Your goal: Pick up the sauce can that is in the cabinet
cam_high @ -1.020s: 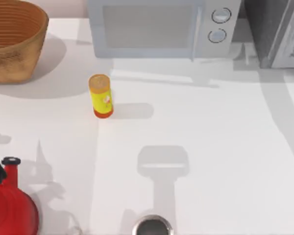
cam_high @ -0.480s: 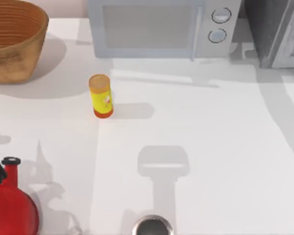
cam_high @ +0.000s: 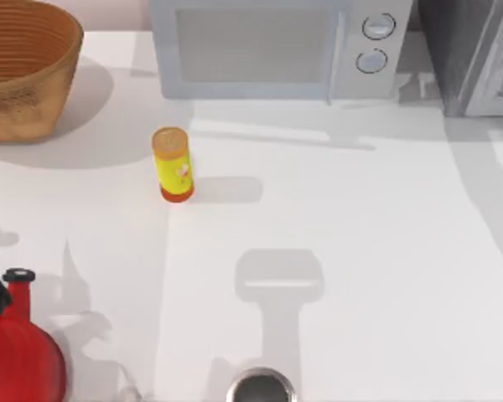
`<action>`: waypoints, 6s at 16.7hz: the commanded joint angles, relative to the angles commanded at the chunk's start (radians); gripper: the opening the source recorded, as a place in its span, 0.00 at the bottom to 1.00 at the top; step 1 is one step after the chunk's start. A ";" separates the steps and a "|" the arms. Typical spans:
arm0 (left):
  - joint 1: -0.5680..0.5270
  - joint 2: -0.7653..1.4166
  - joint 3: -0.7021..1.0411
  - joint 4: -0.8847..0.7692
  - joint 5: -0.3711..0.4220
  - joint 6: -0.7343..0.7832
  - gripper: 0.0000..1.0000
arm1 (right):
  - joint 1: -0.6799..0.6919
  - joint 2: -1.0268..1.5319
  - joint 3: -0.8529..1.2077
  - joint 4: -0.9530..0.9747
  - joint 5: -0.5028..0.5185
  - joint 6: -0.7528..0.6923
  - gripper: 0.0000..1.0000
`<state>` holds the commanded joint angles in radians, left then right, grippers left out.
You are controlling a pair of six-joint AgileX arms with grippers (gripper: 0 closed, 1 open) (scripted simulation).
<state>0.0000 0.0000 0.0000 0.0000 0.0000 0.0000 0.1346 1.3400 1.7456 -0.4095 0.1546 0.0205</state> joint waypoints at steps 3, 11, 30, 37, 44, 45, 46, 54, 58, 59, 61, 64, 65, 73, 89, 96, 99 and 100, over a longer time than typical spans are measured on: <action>0.000 0.000 0.000 0.000 0.000 0.000 1.00 | -0.008 0.042 0.038 0.006 -0.005 0.000 1.00; 0.000 0.000 0.000 0.000 0.000 0.000 1.00 | -0.035 0.212 0.176 0.035 -0.030 0.001 1.00; 0.000 0.000 0.000 0.000 0.000 0.000 1.00 | -0.035 0.212 0.176 0.035 -0.030 0.001 0.00; 0.000 0.000 0.000 0.000 0.000 0.000 1.00 | -0.025 0.199 0.183 0.019 -0.025 0.003 0.00; 0.000 0.000 0.000 0.000 0.000 0.000 1.00 | 0.087 -0.028 0.267 -0.313 0.083 0.002 0.00; 0.000 0.000 0.000 0.000 0.000 0.000 1.00 | 0.103 -0.065 0.278 -0.358 0.100 0.002 0.00; 0.000 0.000 0.000 0.000 0.000 0.000 1.00 | 0.117 -0.097 0.285 -0.392 0.114 0.002 0.00; 0.000 0.000 0.000 0.000 0.000 0.000 1.00 | 0.129 -0.141 0.281 -0.426 0.130 0.004 0.00; 0.000 0.000 0.000 0.000 0.000 0.000 1.00 | 0.107 -0.222 0.134 -0.373 0.109 0.000 0.00; 0.000 0.000 0.000 0.000 0.000 0.000 1.00 | 0.099 -0.256 0.070 -0.350 0.100 -0.001 0.00; 0.000 0.000 0.000 0.000 0.000 0.000 1.00 | 0.080 -0.342 -0.088 -0.290 0.079 -0.003 0.00; 0.000 0.000 0.000 0.000 0.000 0.000 1.00 | 0.044 -0.510 -0.392 -0.172 0.041 -0.006 0.00; 0.000 0.000 0.000 0.000 0.000 0.000 1.00 | 0.031 -0.574 -0.505 -0.126 0.026 -0.007 0.00; 0.000 0.000 0.000 0.000 0.000 0.000 1.00 | -0.076 -1.087 -1.383 0.238 -0.091 -0.014 0.00; 0.000 0.000 0.000 0.000 0.000 0.000 1.00 | -0.104 -1.276 -1.740 0.446 -0.136 -0.004 0.00; 0.000 0.000 0.000 0.000 0.000 0.000 1.00 | 0.100 -0.775 -1.658 0.828 -0.102 0.009 0.00; 0.000 0.000 0.000 0.000 0.000 0.000 1.00 | 0.194 -0.488 -1.621 1.015 -0.094 0.008 0.00; 0.000 0.000 0.000 0.000 0.000 0.000 1.00 | 0.223 -0.411 -1.611 1.063 -0.091 0.007 0.00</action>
<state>0.0000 0.0000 0.0000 0.0000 0.0000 0.0000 0.3572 0.9288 0.1350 0.6534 0.0638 0.0271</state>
